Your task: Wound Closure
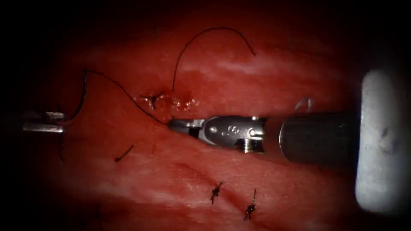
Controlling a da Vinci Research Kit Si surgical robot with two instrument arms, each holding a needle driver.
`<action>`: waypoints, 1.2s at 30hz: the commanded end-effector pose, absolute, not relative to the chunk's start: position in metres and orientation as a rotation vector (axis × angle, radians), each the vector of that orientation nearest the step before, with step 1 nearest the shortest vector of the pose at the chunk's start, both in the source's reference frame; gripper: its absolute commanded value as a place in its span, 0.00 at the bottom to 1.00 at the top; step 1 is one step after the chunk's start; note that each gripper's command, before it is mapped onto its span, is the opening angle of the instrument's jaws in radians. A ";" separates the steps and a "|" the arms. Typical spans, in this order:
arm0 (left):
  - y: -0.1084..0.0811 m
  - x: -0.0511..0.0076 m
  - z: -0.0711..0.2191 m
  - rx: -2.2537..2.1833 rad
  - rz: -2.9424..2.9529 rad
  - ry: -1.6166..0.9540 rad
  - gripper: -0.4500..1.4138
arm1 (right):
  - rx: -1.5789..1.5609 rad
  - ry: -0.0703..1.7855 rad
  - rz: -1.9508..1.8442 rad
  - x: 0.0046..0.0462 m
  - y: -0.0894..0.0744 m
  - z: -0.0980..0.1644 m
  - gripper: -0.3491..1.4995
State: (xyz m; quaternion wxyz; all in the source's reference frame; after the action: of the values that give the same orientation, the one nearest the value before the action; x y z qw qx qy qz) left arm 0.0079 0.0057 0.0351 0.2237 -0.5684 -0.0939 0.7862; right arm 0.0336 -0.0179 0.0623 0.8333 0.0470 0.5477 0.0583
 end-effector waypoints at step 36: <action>0.006 0.0069 0.037 -1.574 2.172 -0.255 0.00 | 0.303 1.270 0.027 0.0358 -0.024 0.054 0.00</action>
State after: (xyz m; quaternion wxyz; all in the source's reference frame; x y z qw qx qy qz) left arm 0.0074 0.0058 0.0365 0.2222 -0.5695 -0.0920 0.7860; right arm 0.0350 -0.0225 0.0540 0.7960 0.1374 0.5894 0.0145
